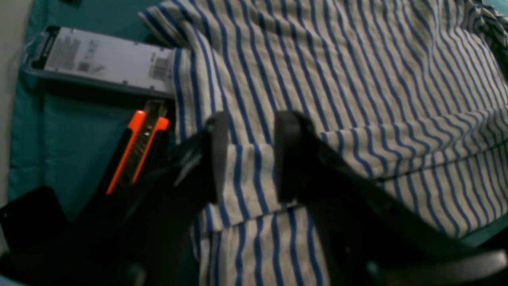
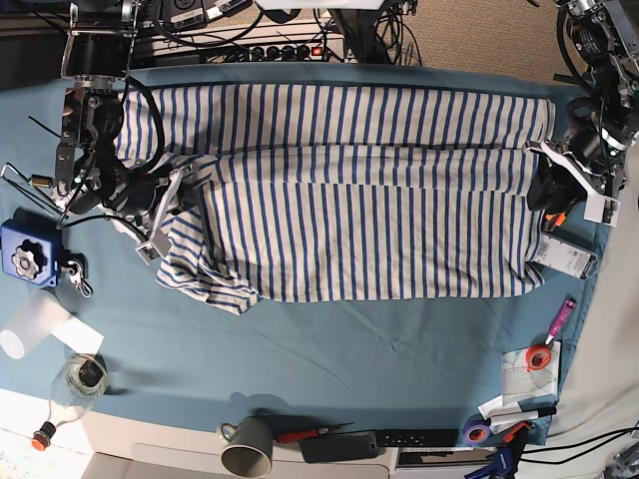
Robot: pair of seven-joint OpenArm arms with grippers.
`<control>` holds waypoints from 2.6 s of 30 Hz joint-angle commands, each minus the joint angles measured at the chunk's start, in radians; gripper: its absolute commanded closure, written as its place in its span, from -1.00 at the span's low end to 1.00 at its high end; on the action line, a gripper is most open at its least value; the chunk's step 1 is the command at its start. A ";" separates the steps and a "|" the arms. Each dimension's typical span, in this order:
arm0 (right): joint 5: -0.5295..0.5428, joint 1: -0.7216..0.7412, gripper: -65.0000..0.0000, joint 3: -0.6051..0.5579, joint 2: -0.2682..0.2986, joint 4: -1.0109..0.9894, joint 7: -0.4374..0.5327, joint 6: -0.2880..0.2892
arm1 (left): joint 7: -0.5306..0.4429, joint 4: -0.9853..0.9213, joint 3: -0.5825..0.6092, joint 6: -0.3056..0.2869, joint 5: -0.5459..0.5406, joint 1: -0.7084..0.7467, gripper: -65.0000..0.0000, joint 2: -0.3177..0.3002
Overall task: Fold the T-shirt properly
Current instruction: 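Grasp the sleeve fabric near the right gripper and fold it inward, then move the left gripper down to grasp the shirt's side edge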
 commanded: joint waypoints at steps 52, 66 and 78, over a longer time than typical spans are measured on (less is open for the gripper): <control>-0.093 0.454 0.21 0.252 -0.101 -0.750 0.289 -0.100 | -0.178 0.000 0.211 0.098 0.320 -0.146 0.36 -0.012; -0.108 0.454 0.21 0.252 -0.101 -0.750 0.281 -0.100 | -0.207 -0.463 0.386 0.270 0.623 -0.535 0.32 -0.012; -0.126 0.454 0.21 0.252 -0.101 -0.750 0.277 -0.100 | -0.111 -0.789 0.386 0.316 0.694 -0.709 0.29 -0.012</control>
